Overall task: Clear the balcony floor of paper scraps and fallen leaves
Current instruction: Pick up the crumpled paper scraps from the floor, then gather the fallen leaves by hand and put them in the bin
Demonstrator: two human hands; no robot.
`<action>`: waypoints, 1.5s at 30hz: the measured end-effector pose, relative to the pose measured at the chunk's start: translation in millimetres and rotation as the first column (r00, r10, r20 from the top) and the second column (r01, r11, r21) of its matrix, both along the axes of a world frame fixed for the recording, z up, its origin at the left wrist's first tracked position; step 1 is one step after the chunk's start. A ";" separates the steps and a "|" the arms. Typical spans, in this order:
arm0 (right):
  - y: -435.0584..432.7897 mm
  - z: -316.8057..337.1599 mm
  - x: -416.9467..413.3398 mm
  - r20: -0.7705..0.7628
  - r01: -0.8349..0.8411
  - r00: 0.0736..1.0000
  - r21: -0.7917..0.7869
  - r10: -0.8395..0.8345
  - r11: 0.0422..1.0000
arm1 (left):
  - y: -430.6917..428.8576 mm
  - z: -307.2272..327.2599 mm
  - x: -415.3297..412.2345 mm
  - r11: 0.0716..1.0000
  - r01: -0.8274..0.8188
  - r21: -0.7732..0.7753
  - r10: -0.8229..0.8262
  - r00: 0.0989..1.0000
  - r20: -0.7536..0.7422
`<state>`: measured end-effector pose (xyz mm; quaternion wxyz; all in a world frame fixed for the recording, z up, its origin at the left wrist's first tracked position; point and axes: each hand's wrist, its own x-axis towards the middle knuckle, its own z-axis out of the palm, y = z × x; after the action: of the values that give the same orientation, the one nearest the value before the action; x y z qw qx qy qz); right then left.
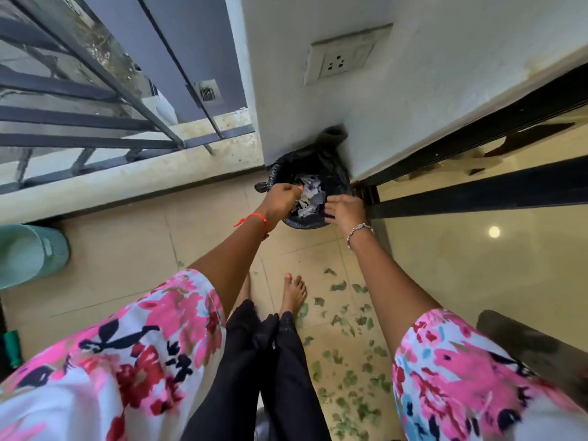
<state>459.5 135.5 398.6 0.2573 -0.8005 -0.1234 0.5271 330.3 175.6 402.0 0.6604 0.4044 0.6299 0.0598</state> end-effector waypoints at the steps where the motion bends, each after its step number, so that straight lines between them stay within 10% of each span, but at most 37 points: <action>1: -6.0 9.9 -1.8 0.034 -0.089 0.995 -0.023 0.090 0.996 | -2.8 13.2 -4.4 0.998 0.053 0.034 -0.052 0.999 -0.014; 9: -24.3 163.7 -63.6 0.191 -0.788 0.594 -0.057 0.782 0.613 | -32.5 179.6 -69.4 0.834 0.513 0.202 -0.467 0.852 -0.237; 18: -20.0 283.4 -167.2 0.448 -0.995 0.040 0.099 0.893 -0.005 | -93.9 277.6 -181.6 0.890 0.139 0.434 0.069 0.900 -0.431; 30: -116.9 317.0 -232.5 0.487 -0.613 -0.707 -0.059 0.513 -0.788 | -314.1 314.7 -186.3 0.699 -0.517 0.494 0.715 0.510 -0.478; 39: -260.1 325.6 -340.9 0.491 -0.107 -0.870 -0.083 0.053 -0.991 | -488.6 309.8 -185.0 0.299 -0.829 0.473 0.884 0.054 -0.464; 45: -343.0 317.7 -398.4 0.493 0.090 -0.858 -0.128 -0.142 -0.988 | -577.0 300.6 -199.1 0.160 -0.877 0.453 0.874 -0.086 -0.477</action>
<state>61.2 -207.5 716.3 0.3216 -0.2073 0.9126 -0.1438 131.3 -401.4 702.6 0.1871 -0.1150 0.9198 0.3250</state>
